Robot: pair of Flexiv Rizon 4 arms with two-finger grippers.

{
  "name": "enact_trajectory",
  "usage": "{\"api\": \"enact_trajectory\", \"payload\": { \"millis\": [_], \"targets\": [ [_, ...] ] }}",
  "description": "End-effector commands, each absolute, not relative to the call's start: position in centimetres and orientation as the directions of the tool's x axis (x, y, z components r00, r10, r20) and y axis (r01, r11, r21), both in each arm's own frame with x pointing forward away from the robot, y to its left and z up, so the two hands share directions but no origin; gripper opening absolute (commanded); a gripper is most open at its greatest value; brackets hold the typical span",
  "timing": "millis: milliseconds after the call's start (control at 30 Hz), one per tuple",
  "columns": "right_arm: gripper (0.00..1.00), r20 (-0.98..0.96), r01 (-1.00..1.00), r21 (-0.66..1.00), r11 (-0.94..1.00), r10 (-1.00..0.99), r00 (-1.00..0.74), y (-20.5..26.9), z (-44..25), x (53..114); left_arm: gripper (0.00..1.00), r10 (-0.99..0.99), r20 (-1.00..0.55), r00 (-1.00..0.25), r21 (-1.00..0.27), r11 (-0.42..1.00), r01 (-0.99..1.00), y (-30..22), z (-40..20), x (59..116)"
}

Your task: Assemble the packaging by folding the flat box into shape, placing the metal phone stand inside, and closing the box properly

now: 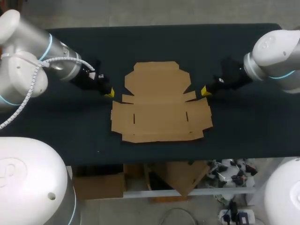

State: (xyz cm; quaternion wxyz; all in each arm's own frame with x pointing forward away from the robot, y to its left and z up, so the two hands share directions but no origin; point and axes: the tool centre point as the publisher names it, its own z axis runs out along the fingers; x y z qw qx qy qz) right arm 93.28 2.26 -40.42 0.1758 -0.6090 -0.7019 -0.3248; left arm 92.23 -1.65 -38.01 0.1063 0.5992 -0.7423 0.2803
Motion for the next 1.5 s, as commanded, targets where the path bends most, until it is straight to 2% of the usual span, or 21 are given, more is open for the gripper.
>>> {"api": "enact_trajectory", "payload": {
  "millis": [33, 1500],
  "targets": [
    [0.0, 0.65, 0.969, 0.241, 0.053, 0.733, -0.202, 2.4, -40.7, 93.6, 0.0, -0.83, 0.493, -0.259, -0.283, 0.129, -0.951, -1.8, -38.3, 92.4],
    [0.0, 0.68, 0.972, 0.222, 0.077, 0.702, -0.211, 4.4, -42.6, 93.6, 0.0, -0.796, 0.529, -0.295, -0.254, 0.183, -0.95, -4.1, -41.6, 92.8]
  ]
}}
